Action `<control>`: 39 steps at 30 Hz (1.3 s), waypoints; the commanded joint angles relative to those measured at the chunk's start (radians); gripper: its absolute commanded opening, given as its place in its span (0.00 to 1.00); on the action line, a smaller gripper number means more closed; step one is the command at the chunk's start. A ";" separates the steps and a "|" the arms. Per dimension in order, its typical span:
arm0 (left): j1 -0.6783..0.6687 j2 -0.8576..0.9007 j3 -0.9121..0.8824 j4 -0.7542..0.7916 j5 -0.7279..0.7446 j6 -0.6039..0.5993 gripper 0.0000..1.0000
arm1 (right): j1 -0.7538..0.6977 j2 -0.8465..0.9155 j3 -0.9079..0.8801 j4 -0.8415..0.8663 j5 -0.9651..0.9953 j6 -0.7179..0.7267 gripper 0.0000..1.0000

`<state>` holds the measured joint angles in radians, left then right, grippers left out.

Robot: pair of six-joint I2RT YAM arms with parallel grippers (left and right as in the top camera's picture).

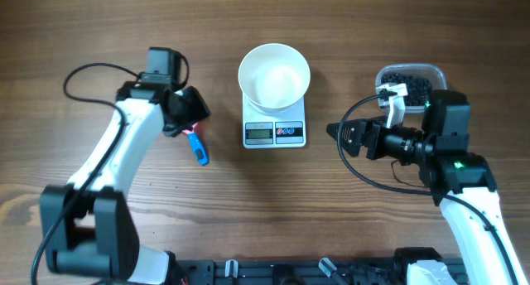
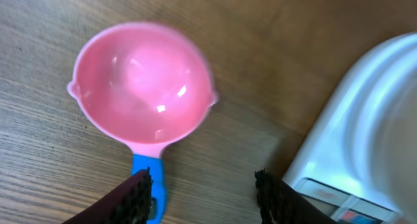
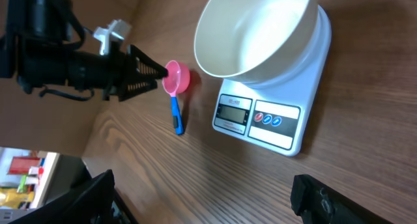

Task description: Scoop item into bowl and weigh 150g on scale

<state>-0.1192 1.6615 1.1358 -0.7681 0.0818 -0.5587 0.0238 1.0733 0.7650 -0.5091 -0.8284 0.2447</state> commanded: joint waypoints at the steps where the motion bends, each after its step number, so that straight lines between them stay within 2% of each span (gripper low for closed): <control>1: -0.014 0.076 -0.004 -0.018 -0.054 0.016 0.56 | 0.003 0.012 0.005 -0.032 0.075 -0.011 0.90; 5: -0.014 0.111 -0.004 -0.017 -0.071 0.016 0.56 | 0.003 0.048 0.005 -0.035 0.080 -0.035 0.93; 7: -0.014 0.112 -0.004 -0.002 -0.134 0.016 0.55 | 0.003 0.072 0.005 -0.035 0.081 -0.036 0.93; 10: -0.015 0.112 -0.004 0.089 -0.134 0.089 0.44 | 0.003 0.129 0.005 -0.034 0.080 -0.036 0.94; 14: -0.029 0.122 -0.005 0.100 -0.106 0.137 0.42 | 0.003 0.169 0.005 -0.034 0.081 -0.048 0.94; 20: -0.042 0.166 -0.003 0.115 -0.109 0.137 0.41 | 0.003 0.169 0.005 -0.031 0.081 -0.062 0.94; 29: -0.064 0.170 -0.040 0.100 -0.153 0.132 0.31 | 0.003 0.169 0.005 -0.032 0.104 -0.061 0.95; 37: -0.064 0.170 -0.082 0.142 -0.161 0.133 0.25 | 0.003 0.169 0.005 -0.031 0.104 -0.061 0.96; 39: -0.064 0.170 -0.082 0.165 -0.170 0.133 0.27 | 0.003 0.169 0.005 -0.031 0.111 -0.061 0.96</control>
<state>-0.1814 1.8214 1.0626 -0.6254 -0.0631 -0.4309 0.0238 1.2335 0.7647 -0.5430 -0.7345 0.2035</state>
